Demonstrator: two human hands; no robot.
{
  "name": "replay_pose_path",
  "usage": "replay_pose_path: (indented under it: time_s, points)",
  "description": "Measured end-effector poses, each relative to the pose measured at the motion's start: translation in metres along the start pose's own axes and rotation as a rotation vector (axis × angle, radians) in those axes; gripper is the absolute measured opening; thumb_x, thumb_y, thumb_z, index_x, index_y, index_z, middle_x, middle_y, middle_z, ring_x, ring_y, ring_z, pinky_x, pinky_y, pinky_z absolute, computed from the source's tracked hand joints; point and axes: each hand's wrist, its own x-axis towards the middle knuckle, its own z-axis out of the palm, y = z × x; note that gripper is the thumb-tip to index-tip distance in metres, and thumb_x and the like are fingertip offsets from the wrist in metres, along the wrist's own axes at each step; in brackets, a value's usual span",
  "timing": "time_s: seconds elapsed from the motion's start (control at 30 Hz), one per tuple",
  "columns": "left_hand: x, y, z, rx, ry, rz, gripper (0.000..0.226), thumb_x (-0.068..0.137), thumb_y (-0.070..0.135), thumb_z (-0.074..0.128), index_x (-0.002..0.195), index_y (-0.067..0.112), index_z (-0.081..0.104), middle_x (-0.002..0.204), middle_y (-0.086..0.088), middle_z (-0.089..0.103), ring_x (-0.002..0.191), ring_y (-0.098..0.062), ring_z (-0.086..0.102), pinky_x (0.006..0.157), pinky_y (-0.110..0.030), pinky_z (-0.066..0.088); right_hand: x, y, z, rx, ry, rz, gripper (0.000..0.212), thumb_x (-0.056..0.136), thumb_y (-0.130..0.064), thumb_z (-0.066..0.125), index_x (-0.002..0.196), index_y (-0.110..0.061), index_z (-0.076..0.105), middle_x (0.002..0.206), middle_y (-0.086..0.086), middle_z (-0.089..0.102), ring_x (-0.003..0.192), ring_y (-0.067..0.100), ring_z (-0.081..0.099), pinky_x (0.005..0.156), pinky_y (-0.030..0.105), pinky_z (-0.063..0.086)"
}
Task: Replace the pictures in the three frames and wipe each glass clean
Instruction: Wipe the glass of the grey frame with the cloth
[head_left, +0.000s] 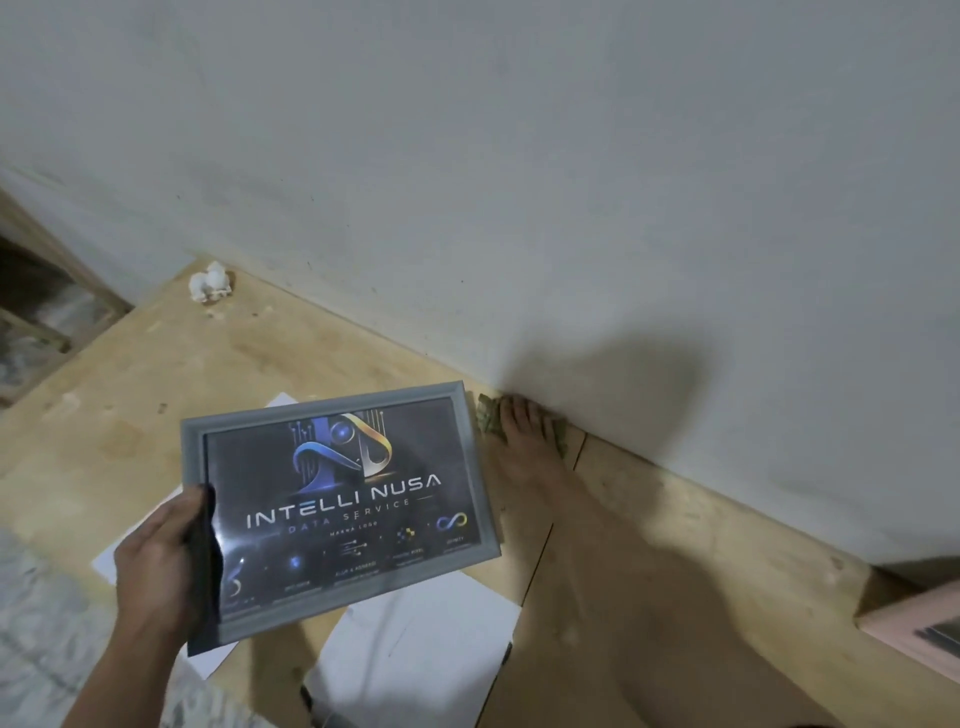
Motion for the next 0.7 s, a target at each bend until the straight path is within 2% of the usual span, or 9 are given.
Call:
replay_pose_path:
  time_s: [0.03,0.1,0.17,0.23,0.27,0.33,0.47,0.6,0.7]
  points:
    - [-0.005,0.005,0.001,-0.036,0.007,-0.01,0.011,0.102,0.017,0.05,0.109,0.014,0.058,0.102,-0.007,0.062,0.093,-0.019,0.056,0.052,-0.004,0.046,-0.004,-0.001,-0.015,0.127,-0.052,0.015,0.065,0.1,-0.038,0.033,0.153,-0.017,0.003,0.161,0.003,-0.001,0.148,0.023,-0.005,0.118,0.041,-0.005]
    - [-0.014,0.016,0.004,-0.085,0.049,-0.026,0.006,0.098,0.015,0.057,0.097,0.014,0.063,0.068,0.012,0.066,0.068,-0.006,0.055,0.05,-0.009,0.044,-0.022,-0.008,-0.04,0.436,-0.065,0.056,0.062,0.1,-0.039,0.036,0.153,-0.02,0.01,0.16,-0.002,0.009,0.148,0.018,0.004,0.119,0.038,0.002]
    - [-0.023,0.026,0.005,-0.149,0.05,-0.077,0.009,0.094,0.013,0.062,0.086,0.015,0.065,0.045,0.016,0.054,0.046,-0.001,0.044,0.044,-0.014,0.039,-0.05,-0.024,-0.06,0.67,-0.058,0.086,0.047,0.1,-0.038,0.04,0.143,-0.019,0.04,0.148,-0.002,0.04,0.138,0.018,0.034,0.116,0.037,0.025]
    - [-0.033,0.032,0.0,-0.211,-0.006,-0.085,0.01,0.091,0.016,0.065,0.081,0.016,0.069,0.054,0.009,0.057,0.052,-0.008,0.048,0.05,-0.02,0.042,-0.085,-0.036,-0.073,0.855,-0.09,0.15,0.031,0.099,-0.035,0.043,0.113,-0.016,0.062,0.108,0.002,0.066,0.1,0.016,0.061,0.09,0.032,0.048]
    - [-0.036,0.034,-0.003,-0.234,-0.036,-0.083,0.009,0.089,0.019,0.067,0.081,0.017,0.072,0.066,0.002,0.061,0.064,-0.015,0.051,0.06,-0.026,0.044,-0.103,-0.04,-0.081,0.997,-0.118,0.185,0.025,0.098,-0.031,0.044,0.102,-0.015,0.064,0.086,0.001,0.067,0.079,0.013,0.064,0.074,0.027,0.051]
    - [-0.048,0.042,-0.008,-0.241,-0.08,-0.079,0.008,0.086,0.02,0.069,0.081,0.018,0.075,0.085,-0.006,0.066,0.081,-0.021,0.055,0.077,-0.035,0.044,-0.141,-0.042,-0.096,1.202,-0.106,0.182,0.024,0.099,-0.023,0.046,0.095,-0.01,0.066,0.064,-0.004,0.066,0.056,0.009,0.063,0.057,0.023,0.05]
    - [-0.068,0.052,-0.008,-0.214,-0.189,-0.066,0.011,0.086,0.024,0.068,0.081,0.017,0.076,0.087,-0.005,0.071,0.083,-0.024,0.063,0.084,-0.042,0.048,-0.211,-0.032,-0.117,1.232,0.006,0.134,0.016,0.092,-0.007,0.055,0.099,-0.002,0.069,0.067,0.002,0.07,0.053,0.01,0.063,0.048,0.018,0.047]
    - [-0.096,0.071,0.009,-0.096,-0.373,0.056,0.029,0.083,0.038,0.064,0.084,0.01,0.069,0.082,-0.006,0.066,0.077,-0.024,0.057,0.077,-0.041,0.046,-0.268,-0.007,-0.129,1.119,0.163,0.191,0.015,0.087,-0.006,0.061,0.097,-0.011,0.071,0.082,0.001,0.075,0.069,0.012,0.068,0.058,0.022,0.049]
    - [-0.129,0.095,0.035,-0.002,-0.565,0.204,0.023,0.098,0.024,0.058,0.092,0.006,0.07,0.087,-0.005,0.071,0.077,-0.019,0.06,0.075,-0.035,0.045,-0.309,0.023,-0.135,1.112,0.31,0.275,0.012,0.086,-0.007,0.061,0.091,-0.011,0.071,0.078,-0.001,0.073,0.071,0.015,0.063,0.067,0.028,0.048]
